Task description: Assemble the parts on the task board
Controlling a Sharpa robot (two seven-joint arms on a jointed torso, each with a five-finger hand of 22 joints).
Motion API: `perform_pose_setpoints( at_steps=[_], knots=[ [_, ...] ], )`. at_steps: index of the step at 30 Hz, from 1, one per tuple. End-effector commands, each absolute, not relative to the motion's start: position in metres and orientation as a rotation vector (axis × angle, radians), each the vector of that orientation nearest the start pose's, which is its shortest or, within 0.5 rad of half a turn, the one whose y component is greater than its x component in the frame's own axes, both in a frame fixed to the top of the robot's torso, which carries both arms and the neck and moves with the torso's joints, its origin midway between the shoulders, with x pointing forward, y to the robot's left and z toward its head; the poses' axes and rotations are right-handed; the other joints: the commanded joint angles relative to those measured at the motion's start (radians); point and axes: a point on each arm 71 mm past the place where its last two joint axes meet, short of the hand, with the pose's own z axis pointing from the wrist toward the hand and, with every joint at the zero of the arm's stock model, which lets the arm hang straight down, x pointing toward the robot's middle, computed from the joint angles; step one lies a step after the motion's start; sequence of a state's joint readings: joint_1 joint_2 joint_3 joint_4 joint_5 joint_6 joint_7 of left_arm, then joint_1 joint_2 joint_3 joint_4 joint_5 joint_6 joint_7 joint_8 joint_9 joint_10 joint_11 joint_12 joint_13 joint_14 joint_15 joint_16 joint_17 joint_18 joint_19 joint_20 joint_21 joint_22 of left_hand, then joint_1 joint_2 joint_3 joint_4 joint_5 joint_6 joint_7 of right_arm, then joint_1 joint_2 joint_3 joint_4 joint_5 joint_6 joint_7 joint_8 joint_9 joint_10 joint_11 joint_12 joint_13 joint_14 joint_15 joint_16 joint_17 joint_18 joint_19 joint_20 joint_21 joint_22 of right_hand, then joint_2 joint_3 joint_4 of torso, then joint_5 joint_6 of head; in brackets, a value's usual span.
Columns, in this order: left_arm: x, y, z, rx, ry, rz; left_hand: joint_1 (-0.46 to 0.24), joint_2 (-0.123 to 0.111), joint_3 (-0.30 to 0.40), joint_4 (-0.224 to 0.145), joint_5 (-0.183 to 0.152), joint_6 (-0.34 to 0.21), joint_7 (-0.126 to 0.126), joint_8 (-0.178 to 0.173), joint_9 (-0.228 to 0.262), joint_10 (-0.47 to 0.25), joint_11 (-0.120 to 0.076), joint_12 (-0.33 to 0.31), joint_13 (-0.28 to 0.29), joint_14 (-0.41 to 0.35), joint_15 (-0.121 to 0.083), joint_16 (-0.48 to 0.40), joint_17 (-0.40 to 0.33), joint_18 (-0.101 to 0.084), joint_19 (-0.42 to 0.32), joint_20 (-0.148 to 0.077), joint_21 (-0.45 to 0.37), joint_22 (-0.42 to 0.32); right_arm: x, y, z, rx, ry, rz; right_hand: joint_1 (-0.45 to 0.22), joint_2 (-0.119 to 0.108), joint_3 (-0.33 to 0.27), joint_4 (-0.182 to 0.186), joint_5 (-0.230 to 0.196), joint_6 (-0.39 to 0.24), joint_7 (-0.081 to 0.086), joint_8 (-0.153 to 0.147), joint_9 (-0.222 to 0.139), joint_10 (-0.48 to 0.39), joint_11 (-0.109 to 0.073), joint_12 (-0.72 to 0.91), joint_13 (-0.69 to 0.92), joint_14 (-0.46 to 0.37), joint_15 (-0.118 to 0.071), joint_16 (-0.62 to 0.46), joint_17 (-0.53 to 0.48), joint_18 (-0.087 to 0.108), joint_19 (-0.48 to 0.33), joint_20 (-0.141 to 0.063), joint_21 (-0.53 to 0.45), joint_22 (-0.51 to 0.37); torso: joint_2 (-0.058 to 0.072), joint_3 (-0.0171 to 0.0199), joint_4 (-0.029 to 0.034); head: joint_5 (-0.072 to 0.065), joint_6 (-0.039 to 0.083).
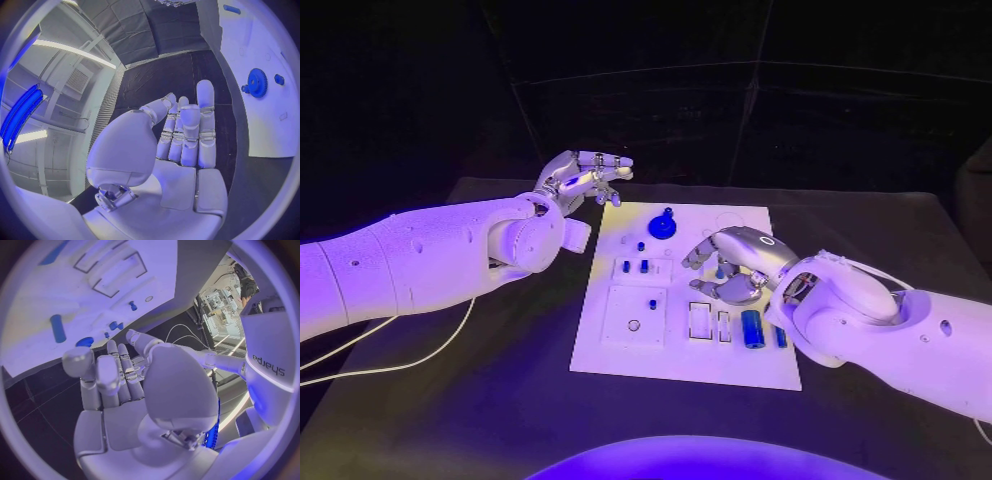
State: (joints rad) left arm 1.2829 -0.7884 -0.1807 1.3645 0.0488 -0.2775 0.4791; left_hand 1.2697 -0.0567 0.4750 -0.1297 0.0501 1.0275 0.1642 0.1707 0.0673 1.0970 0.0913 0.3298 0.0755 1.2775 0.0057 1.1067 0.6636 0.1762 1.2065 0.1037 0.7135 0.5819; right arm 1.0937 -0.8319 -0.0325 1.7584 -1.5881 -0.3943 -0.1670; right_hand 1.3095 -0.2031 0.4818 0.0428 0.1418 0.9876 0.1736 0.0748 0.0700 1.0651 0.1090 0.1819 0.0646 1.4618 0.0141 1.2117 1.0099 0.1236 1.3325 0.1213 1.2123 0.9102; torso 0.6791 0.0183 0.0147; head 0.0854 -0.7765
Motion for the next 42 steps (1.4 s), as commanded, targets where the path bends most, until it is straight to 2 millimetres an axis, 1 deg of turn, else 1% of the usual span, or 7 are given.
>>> perform_pose_setpoints(
  at_steps=[1, 4, 8, 10, 23, 30, 42],
  knots=[
    [0.516, 0.231, -0.189, -1.064, 1.373, -1.501, -0.002, 0.001, -0.003, -0.003, 0.005, -0.003, 0.003, -0.004, -0.001, -0.007, -0.001, 0.007, -0.001, -0.007, 0.001, 0.003, 0.001, 0.006, -0.007, 0.003, -0.005, -0.001, 0.42, -0.141, -0.201, -0.262, 1.69, 0.744, -0.019, -0.008, -0.055, 0.012, -0.015, -0.003, -0.01, -0.007, -0.002, -0.011, -0.007, 0.001, -0.001, 0.022, 0.001, 0.01, 0.006, -0.007, 0.008, -0.001, 0.01, 0.014, 0.001, 0.0006, 0.0003, -0.004, 0.004],
    [0.515, 0.23, -0.189, -1.063, 1.374, -1.504, -0.002, 0.001, -0.003, -0.003, 0.005, -0.003, 0.003, -0.004, -0.001, -0.007, -0.001, 0.007, -0.001, -0.007, 0.001, 0.003, 0.0, 0.006, -0.007, 0.003, -0.005, -0.001, 0.428, -0.152, -0.2, -0.257, 1.688, 0.687, -0.006, 0.0, -0.129, 0.019, -0.04, -0.01, -0.012, -0.01, -0.003, -0.044, -0.006, -0.009, -0.002, 0.021, 0.002, 0.009, 0.0, -0.006, 0.006, -0.001, 0.009, 0.01, 0.001, 0.0001, -0.0011, -0.008, 0.007],
    [0.515, 0.228, -0.189, -1.064, 1.383, -1.513, -0.002, 0.0, -0.004, -0.003, 0.005, -0.003, 0.003, -0.004, -0.001, -0.006, -0.001, 0.008, -0.001, -0.007, 0.001, 0.003, 0.0, 0.006, -0.006, 0.003, -0.005, -0.001, 0.435, -0.16, -0.201, -0.25, 1.691, 0.639, 0.055, 0.04, -0.255, 0.032, -0.052, -0.019, -0.015, -0.01, -0.002, -0.076, -0.002, -0.008, 0.0, 0.02, 0.004, 0.015, -0.006, -0.004, 0.004, -0.001, 0.009, 0.008, 0.001, -0.001, 0.0022, -0.012, 0.009],
    [0.516, 0.227, -0.19, -1.065, 1.39, -1.517, -0.003, -0.001, -0.005, -0.003, 0.005, -0.003, 0.003, -0.004, -0.001, -0.006, 0.0, 0.008, -0.001, -0.008, 0.001, 0.004, -0.001, 0.006, -0.006, 0.003, -0.005, -0.002, 0.437, -0.162, -0.202, -0.254, 1.7, 0.619, 0.066, 0.044, -0.274, 0.034, -0.054, -0.021, -0.017, -0.01, -0.002, -0.083, -0.004, -0.008, -0.001, 0.021, 0.004, 0.018, -0.004, -0.006, 0.005, 0.001, 0.011, 0.009, 0.001, -0.0004, 0.0027, -0.013, 0.009],
    [0.516, 0.224, -0.192, -1.078, 1.436, -1.535, -0.01, -0.003, -0.01, 0.001, 0.005, -0.006, 0.006, -0.005, -0.001, -0.009, 0.002, 0.01, -0.001, -0.01, 0.003, 0.004, -0.005, 0.006, -0.007, 0.004, -0.007, -0.002, 0.449, -0.165, -0.21, -0.279, 1.744, 0.545, 0.103, 0.078, -0.295, 0.04, -0.018, -0.009, -0.023, -0.007, -0.001, -0.08, -0.005, 0.002, 0.0, 0.021, 0.004, 0.023, -0.008, -0.005, 0.003, 0.002, 0.01, 0.005, 0.001, -0.0001, 0.0034, -0.014, 0.01],
    [0.516, 0.223, -0.193, -1.081, 1.451, -1.539, -0.01, -0.003, -0.01, 0.001, 0.005, -0.006, 0.006, -0.005, -0.001, -0.01, 0.002, 0.01, -0.001, -0.01, 0.003, 0.004, -0.005, 0.006, -0.007, 0.004, -0.007, -0.002, 0.452, -0.163, -0.215, -0.299, 1.785, 0.523, 0.122, 0.115, -0.266, 0.049, -0.042, 0.015, -0.026, -0.004, 0.0, 0.015, -0.022, 0.036, -0.001, 0.03, -0.009, 0.051, 0.021, -0.009, 0.019, -0.009, 0.03, 0.036, 0.001, 0.0013, 0.0024, -0.009, 0.011],
    [0.516, 0.222, -0.193, -1.081, 1.463, -1.55, -0.005, 0.002, -0.007, -0.001, 0.005, -0.007, 0.005, -0.005, -0.001, -0.012, 0.001, 0.012, -0.001, -0.012, 0.003, 0.005, -0.006, 0.006, -0.007, 0.005, -0.008, -0.003, 0.45, -0.157, -0.215, -0.296, 1.802, 0.58, 0.131, 0.121, -0.219, 0.061, -0.036, 0.036, -0.026, -0.006, -0.002, 0.065, -0.027, 0.018, -0.003, 0.032, -0.014, 0.066, 0.031, -0.014, 0.029, -0.014, 0.046, 0.058, 0.001, 0.0006, 0.0028, -0.006, 0.009]
  ],
)
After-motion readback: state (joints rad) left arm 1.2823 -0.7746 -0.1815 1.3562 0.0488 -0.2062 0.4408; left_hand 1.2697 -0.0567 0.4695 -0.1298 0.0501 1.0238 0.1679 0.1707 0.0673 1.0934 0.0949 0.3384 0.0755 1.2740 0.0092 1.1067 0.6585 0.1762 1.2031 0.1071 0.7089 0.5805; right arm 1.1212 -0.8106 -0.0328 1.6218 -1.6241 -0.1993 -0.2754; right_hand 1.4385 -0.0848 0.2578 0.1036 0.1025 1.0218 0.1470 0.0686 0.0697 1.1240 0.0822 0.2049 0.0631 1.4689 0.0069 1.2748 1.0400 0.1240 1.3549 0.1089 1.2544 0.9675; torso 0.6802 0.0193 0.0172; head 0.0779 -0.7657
